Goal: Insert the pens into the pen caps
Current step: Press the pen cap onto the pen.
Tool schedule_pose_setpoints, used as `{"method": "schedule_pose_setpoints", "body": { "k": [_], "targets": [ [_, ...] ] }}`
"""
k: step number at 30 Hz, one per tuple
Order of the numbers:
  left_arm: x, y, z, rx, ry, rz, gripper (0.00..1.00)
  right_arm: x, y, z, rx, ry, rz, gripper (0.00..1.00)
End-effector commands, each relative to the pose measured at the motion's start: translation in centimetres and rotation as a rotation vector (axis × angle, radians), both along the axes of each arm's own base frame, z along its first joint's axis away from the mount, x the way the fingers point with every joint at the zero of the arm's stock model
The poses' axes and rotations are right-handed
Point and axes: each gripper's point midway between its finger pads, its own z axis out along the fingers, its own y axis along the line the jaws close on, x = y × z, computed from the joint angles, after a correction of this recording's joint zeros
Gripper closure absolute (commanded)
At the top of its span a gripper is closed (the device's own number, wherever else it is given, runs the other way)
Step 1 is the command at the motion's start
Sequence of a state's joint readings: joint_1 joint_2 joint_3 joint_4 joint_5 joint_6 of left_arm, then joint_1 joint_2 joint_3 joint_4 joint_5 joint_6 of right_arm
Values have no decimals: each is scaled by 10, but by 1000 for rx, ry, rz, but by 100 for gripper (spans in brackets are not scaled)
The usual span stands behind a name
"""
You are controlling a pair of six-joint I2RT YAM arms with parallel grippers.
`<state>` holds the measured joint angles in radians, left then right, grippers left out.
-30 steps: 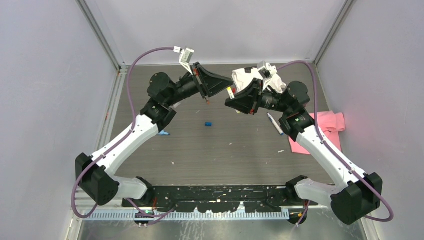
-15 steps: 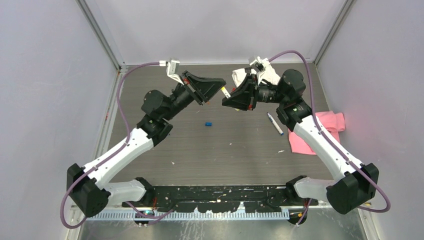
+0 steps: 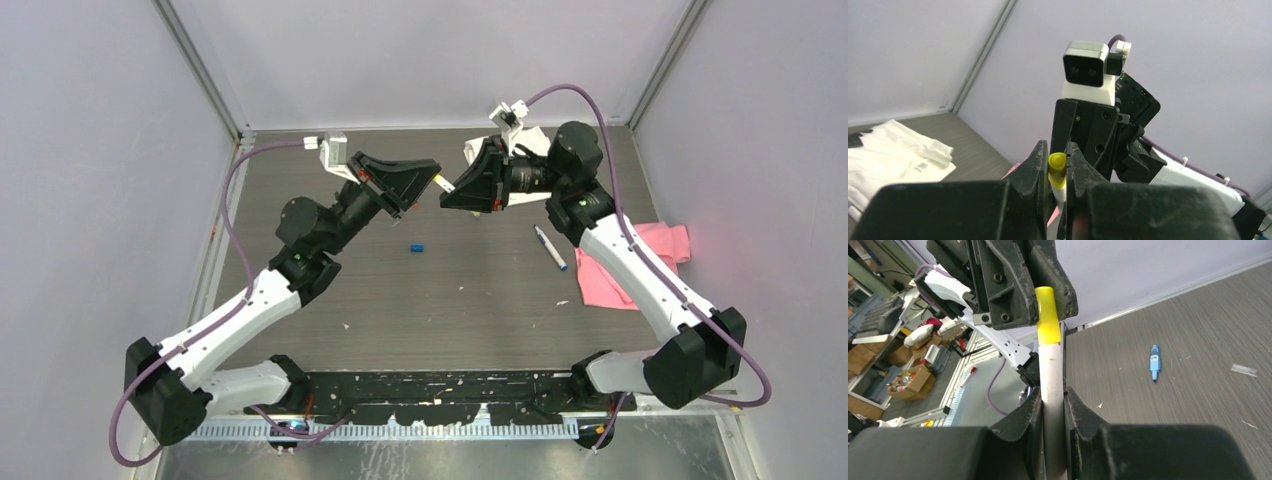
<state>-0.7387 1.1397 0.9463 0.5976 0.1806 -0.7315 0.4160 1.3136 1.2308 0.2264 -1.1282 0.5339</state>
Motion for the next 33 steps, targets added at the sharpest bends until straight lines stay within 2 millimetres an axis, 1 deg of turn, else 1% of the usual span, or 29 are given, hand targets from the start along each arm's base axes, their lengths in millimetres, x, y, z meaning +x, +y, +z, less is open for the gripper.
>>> {"method": "schedule_pose_setpoints", "body": {
  "k": [1, 2, 3, 5, 6, 7, 8, 11, 13, 15, 16, 17, 19, 21, 23, 25, 27, 29, 31, 32, 33],
  "targets": [
    [-108, -49, -176, 480, 141, -528, 99, 29, -13, 132, 319, -294, -257, 100],
    [-109, -51, -169, 434, 90, -537, 100, 23, -8, 134, 335, -276, -218, 100],
    [-109, -55, -151, 354, 25, -544, 100, 14, -2, 136, 345, -270, -183, 100],
    [-112, -64, -144, 299, 20, -603, 100, 8, 7, 136, 347, -261, -149, 100],
    [-115, -69, -134, 254, 22, -645, 100, 6, 9, 138, 347, -262, -141, 100],
    [-118, -74, -130, 215, 69, -693, 99, 7, 10, 139, 340, -277, -147, 100],
    [-117, -77, -130, 188, 110, -719, 99, 10, 10, 139, 327, -320, -163, 100],
    [-111, -77, -119, 106, 184, -697, 99, 23, 8, 131, 254, -397, -237, 100],
    [-103, -76, -123, 105, 250, -648, 99, 30, 6, 127, 220, -438, -278, 100],
    [-92, -75, -141, 170, 361, -567, 100, 37, 3, 125, 186, -478, -323, 100],
    [-83, -73, -152, 208, 421, -504, 99, 42, 2, 123, 157, -499, -352, 100],
    [-72, -69, -162, 238, 481, -416, 99, 48, 2, 116, 113, -508, -382, 100],
    [-56, -57, -173, 257, 544, -256, 99, 54, 1, 112, 74, -532, -415, 100],
    [-52, -54, -168, 215, 509, -169, 99, 54, 8, 107, 64, -526, -392, 100],
    [-48, -58, -153, 177, 439, -155, 99, 43, 18, 106, 91, -484, -325, 100],
    [-45, -62, -146, 153, 363, -149, 99, 31, 28, 109, 141, -412, -258, 100],
    [-44, -67, -145, 138, 298, -164, 99, 23, 34, 115, 188, -320, -210, 100],
    [-53, -71, -140, 109, 200, -218, 99, 19, 35, 125, 226, -270, -182, 100],
    [-69, -72, -133, 62, 85, -295, 99, 17, 33, 136, 261, -218, -158, 100],
    [-77, -72, -131, 51, 33, -337, 99, 17, 32, 142, 283, -192, -147, 100],
    [-82, -71, -135, 56, 13, -375, 99, 18, 31, 145, 300, -158, -138, 100]
  ]
}}
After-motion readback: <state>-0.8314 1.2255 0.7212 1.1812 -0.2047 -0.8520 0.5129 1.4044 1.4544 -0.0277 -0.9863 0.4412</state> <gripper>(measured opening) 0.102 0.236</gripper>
